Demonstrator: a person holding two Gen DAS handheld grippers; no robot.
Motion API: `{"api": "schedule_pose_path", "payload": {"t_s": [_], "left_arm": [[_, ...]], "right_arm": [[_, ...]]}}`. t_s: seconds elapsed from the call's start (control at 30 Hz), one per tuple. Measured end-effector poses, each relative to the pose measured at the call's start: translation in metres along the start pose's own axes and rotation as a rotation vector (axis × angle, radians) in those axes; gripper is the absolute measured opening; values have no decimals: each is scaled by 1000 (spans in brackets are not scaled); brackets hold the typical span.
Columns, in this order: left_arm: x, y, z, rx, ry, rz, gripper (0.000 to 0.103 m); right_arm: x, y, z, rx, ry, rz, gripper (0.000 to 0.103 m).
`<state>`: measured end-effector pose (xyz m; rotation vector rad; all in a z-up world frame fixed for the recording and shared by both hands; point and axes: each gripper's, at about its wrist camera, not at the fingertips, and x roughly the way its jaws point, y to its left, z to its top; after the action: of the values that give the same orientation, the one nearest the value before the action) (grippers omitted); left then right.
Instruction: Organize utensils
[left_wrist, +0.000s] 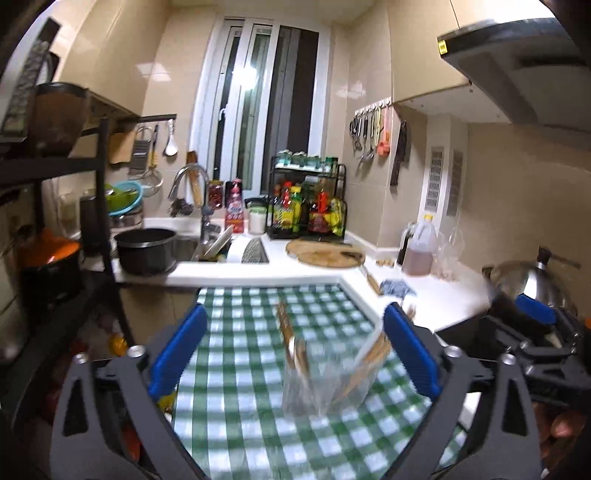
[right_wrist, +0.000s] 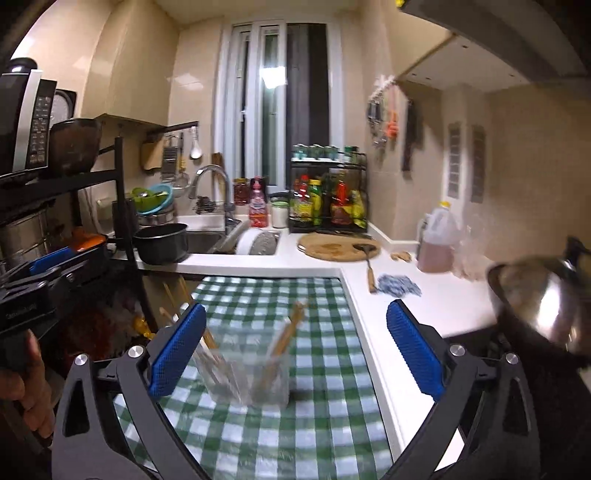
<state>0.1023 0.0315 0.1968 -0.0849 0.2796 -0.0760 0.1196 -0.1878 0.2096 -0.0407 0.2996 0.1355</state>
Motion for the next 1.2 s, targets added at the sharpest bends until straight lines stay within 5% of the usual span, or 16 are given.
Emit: {"api": "schedule_pose_path", "payload": {"t_s": [0.3, 1.2], "left_arm": [[25, -8, -101, -32, 151, 84, 95], [42, -5, -128, -30, 172, 107, 95]], "right_arm": [[23, -25, -84, 9, 100, -62, 98], [40, -19, -124, -9, 86, -40, 98]]}}
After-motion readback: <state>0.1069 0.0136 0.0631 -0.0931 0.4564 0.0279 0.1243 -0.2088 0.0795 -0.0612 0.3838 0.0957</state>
